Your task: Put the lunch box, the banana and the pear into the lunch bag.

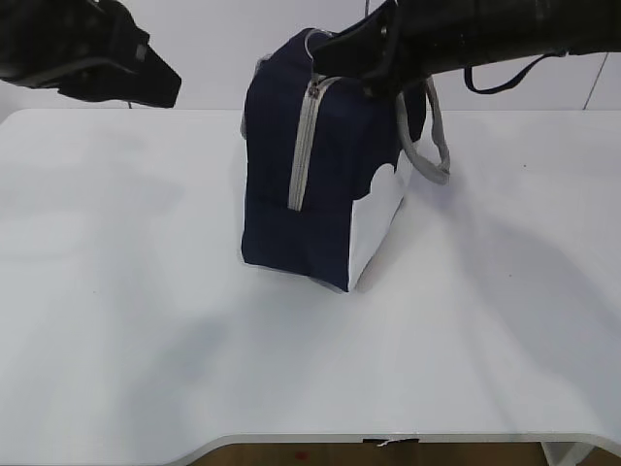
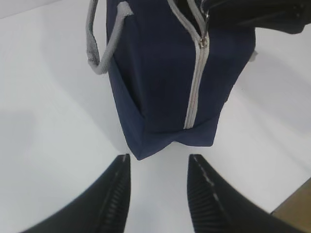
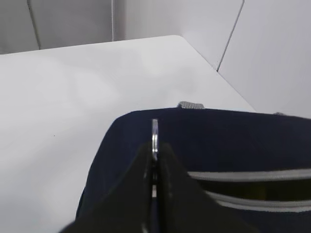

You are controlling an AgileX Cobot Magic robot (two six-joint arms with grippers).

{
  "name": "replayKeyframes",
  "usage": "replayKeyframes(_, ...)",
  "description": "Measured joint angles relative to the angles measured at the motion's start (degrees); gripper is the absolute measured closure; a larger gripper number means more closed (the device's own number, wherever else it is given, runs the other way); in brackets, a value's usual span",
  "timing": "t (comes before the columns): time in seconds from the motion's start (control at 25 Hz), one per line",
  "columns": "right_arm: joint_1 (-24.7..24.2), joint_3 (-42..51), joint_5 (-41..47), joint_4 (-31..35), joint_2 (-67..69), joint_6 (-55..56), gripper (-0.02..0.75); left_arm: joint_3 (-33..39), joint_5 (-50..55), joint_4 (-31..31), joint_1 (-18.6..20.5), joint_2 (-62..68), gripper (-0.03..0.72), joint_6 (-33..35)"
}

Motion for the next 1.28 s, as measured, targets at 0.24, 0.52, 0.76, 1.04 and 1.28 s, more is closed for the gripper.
replayKeyframes(0.24, 0.0, -1.0, 0.4, -0.4, 0.0, 0.8, 0.731, 0.0, -5.9, -1.8, 0.0, 4.1, 0.389, 3.6)
replayKeyframes(0.52, 0.0, -1.1, 0.5, -1.0, 0.0, 1.2, 0.731, 0.0, -13.5, -2.8, 0.0, 10.6, 0.389, 6.2)
replayKeyframes(0.76, 0.0, -1.1, 0.5, -1.0, 0.0, 1.2, 0.731, 0.0, -19.4, -3.4, 0.0, 14.2, 0.389, 6.3)
replayKeyframes(1.04, 0.0, -1.1, 0.5, -1.2, 0.0, 1.2, 0.731, 0.0, -25.1, -3.4, 0.0, 17.5, 0.389, 6.3)
replayKeyframes(1.28, 0.0, -1.1, 0.5, -1.2, 0.0, 1.3, 0.731, 0.0, -25.9, -2.5, 0.0, 18.4, 0.316, 6.4)
